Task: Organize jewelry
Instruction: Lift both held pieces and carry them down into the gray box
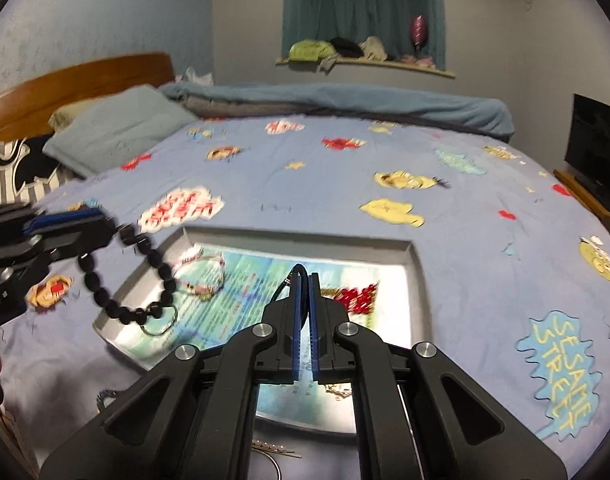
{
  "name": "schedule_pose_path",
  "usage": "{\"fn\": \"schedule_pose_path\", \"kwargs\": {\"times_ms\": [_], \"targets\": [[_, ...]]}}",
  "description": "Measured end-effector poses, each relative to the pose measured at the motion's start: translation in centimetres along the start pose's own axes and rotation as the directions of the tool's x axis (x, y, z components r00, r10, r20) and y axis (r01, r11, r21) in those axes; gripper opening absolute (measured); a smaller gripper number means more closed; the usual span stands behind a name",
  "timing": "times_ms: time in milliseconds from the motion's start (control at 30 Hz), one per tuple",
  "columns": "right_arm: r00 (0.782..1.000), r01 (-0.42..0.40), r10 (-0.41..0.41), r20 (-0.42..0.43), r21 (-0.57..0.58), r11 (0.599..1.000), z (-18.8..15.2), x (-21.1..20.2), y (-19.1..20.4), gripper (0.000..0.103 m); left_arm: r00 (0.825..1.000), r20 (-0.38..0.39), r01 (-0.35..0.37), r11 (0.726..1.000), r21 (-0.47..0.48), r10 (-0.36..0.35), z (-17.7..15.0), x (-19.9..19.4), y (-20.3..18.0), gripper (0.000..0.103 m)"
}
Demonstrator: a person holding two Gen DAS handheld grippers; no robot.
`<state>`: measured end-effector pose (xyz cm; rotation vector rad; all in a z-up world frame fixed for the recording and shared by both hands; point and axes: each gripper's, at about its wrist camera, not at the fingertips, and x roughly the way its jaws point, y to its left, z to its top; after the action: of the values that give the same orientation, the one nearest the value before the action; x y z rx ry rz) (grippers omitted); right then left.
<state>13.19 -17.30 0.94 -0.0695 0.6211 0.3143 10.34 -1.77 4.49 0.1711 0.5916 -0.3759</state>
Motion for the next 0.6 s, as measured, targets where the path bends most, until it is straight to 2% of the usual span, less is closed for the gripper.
{"fn": "schedule_pose_path", "kwargs": {"times_ms": [200,400,600], "targets": [[0.997,-0.023,0.022,-0.077,-0.016,1.000,-0.9,2.2,0.6,0.003,0.995,-0.083,0.045,0.998,-0.046,-0.049,-1.4,3.9,0.8,0.015],[0.988,-0.001,-0.002,-0.154,-0.024,1.000,-1.6,4.1,0.4,0.003,0.988,-0.152,0.030,0.997,-0.067,-0.039,-2.6,6.6,1.5,0.015],[0.982,-0.005,-0.001,-0.187,-0.035,0.999,-1.9,4.9,0.5,0.003,0.980,-0.194,0.026,0.996,-0.087,-0.043,-3.6,8.0,2.4,0.015]]}}
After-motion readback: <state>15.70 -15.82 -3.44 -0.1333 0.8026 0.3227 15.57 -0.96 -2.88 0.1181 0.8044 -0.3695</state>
